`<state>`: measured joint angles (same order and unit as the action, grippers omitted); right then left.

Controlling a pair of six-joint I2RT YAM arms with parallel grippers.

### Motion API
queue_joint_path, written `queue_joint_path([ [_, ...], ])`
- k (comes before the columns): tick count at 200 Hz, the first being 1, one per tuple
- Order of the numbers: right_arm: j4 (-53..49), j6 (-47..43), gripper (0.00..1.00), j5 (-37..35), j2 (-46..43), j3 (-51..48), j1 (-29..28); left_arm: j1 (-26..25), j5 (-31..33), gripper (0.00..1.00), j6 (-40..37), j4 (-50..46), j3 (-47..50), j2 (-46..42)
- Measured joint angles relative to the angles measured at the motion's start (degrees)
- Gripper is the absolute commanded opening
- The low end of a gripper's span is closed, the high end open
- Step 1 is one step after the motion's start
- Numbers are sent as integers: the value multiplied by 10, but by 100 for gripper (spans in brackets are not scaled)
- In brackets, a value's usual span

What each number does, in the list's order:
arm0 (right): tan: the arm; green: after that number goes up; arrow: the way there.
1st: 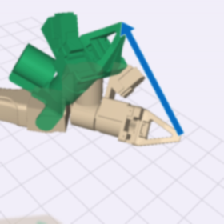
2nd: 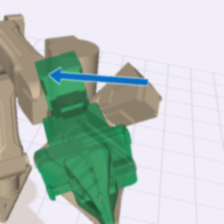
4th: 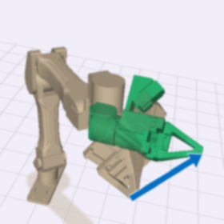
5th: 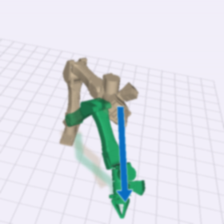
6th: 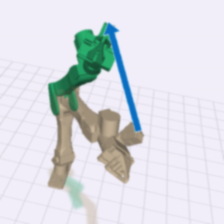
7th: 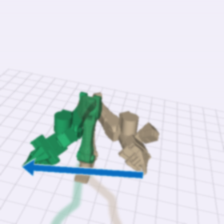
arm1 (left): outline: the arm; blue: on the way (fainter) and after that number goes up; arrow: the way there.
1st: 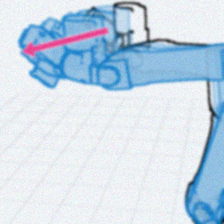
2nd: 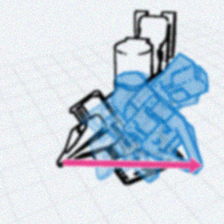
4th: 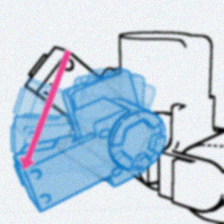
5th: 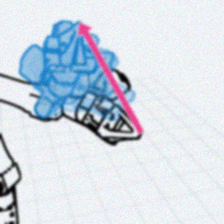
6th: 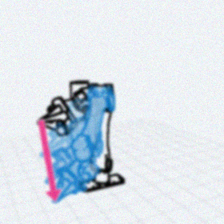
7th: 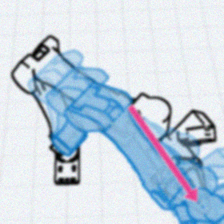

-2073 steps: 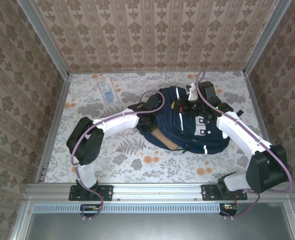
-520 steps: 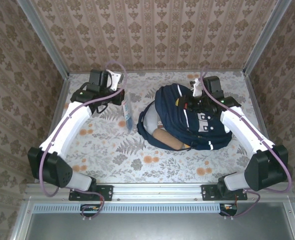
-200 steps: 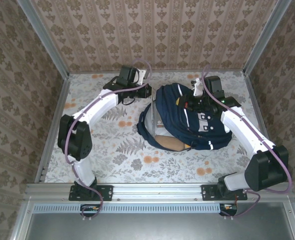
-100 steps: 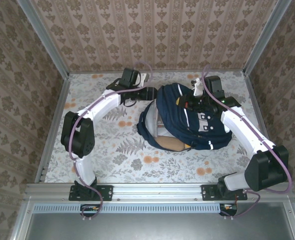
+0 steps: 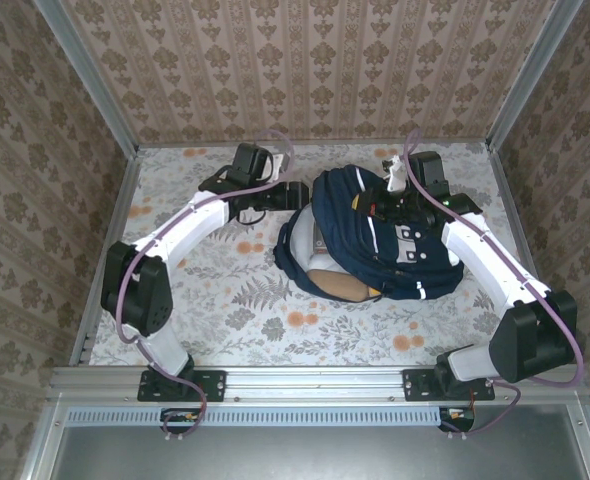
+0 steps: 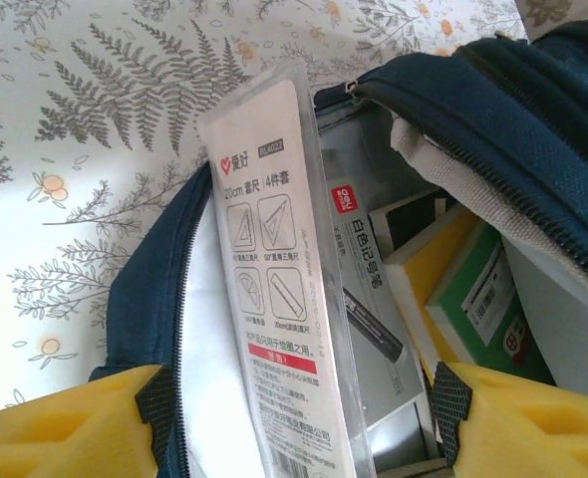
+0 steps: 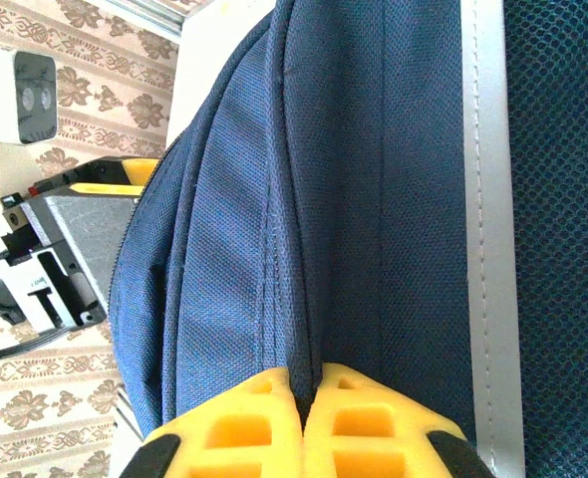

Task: Pack the student bag
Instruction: Place the pencil pouch in the student bag.

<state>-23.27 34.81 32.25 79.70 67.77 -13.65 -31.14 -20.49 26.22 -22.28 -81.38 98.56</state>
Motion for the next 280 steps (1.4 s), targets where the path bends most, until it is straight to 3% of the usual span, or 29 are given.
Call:
queue_joint_path([
  [63,0,0,3,0,0,-1,0,-61,30,69,-1,-35,-31,70],
  [81,0,0,3,0,0,-1,0,-68,49,64,-2,-58,-57,97],
  [101,0,0,3,0,0,-1,0,-70,72,53,-5,-73,-83,121],
  [125,0,0,3,0,0,-1,0,-71,93,33,-6,-89,-93,130],
  [141,0,0,3,0,0,-1,0,-71,103,14,-8,-99,-99,131],
  [168,4,0,3,3,-1,-5,0,-71,123,5,-15,-117,-109,131],
  [237,8,0,3,6,-2,-8,0,-71,164,0,-13,-158,-110,80],
  [280,8,0,3,6,-2,-8,0,-67,79,0,55,-60,-24,-17],
])
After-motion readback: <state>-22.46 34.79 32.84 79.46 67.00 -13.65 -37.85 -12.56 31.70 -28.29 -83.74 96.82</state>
